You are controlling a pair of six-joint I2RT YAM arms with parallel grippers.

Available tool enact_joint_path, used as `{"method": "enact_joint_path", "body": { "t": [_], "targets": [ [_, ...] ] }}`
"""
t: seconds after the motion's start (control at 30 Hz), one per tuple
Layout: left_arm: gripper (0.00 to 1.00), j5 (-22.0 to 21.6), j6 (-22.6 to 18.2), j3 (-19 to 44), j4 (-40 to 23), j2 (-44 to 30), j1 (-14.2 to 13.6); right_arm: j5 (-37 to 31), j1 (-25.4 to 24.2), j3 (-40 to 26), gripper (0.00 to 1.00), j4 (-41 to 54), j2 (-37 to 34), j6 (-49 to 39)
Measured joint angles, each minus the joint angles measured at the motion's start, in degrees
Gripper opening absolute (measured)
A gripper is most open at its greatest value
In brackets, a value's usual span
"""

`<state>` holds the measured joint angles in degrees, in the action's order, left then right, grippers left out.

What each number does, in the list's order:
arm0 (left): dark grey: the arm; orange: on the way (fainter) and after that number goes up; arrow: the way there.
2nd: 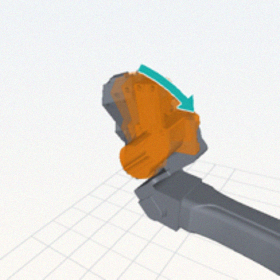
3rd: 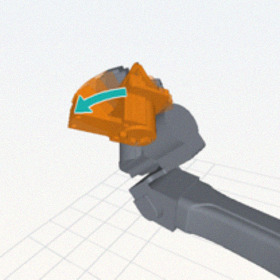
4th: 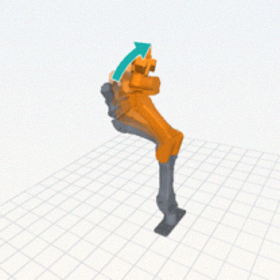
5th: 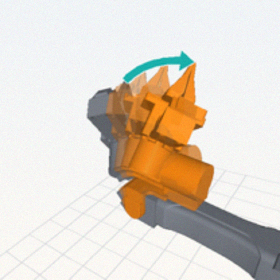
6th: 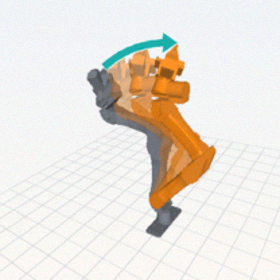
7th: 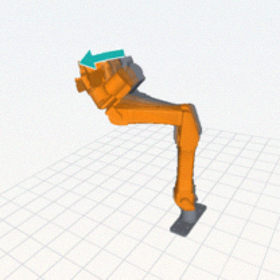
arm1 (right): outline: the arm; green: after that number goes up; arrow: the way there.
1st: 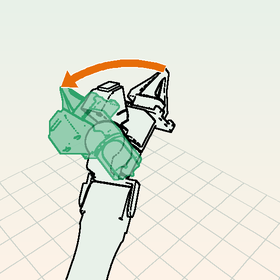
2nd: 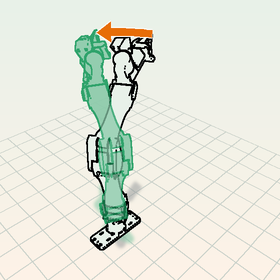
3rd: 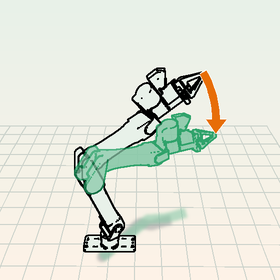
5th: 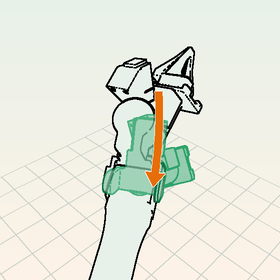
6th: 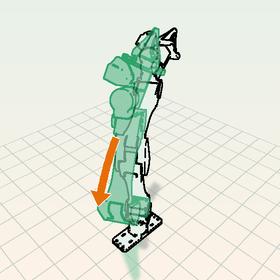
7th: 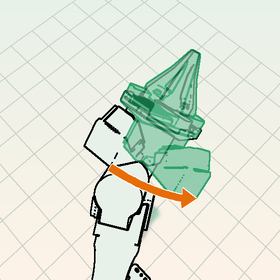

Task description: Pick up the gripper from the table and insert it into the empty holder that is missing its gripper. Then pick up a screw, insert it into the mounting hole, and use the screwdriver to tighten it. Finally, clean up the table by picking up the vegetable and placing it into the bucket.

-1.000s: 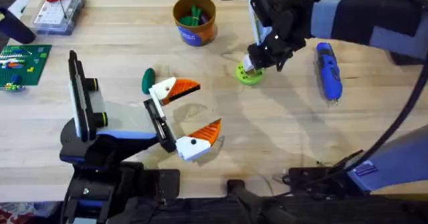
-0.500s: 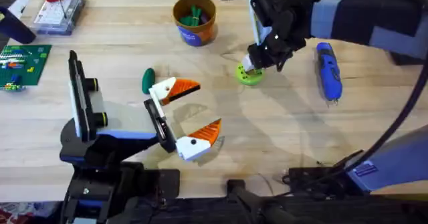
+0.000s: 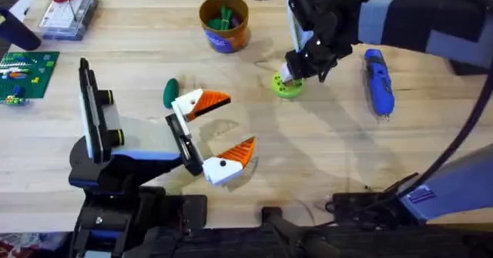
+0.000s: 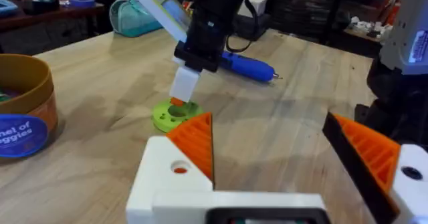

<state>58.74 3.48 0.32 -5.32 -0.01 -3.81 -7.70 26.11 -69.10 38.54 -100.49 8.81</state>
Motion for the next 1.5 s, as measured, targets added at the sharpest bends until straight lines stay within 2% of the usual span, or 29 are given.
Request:
{"method": "enact_joint_path", "body": {
  "t": [1.2, 1.5],
  "targets": [
    [0.986, 0.0, 0.0, 0.0, 0.0, 0.0, 0.0, -0.7, 0.0, 0.0, 0.413, 0.0, -1.5, 1.0],
    [0.986, 0.0, 0.0, 0.0, 0.0, 0.0, 0.0, -0.6, 0.0, 0.0, 0.286, 0.0, -1.5, 1.4]
  ]
}}
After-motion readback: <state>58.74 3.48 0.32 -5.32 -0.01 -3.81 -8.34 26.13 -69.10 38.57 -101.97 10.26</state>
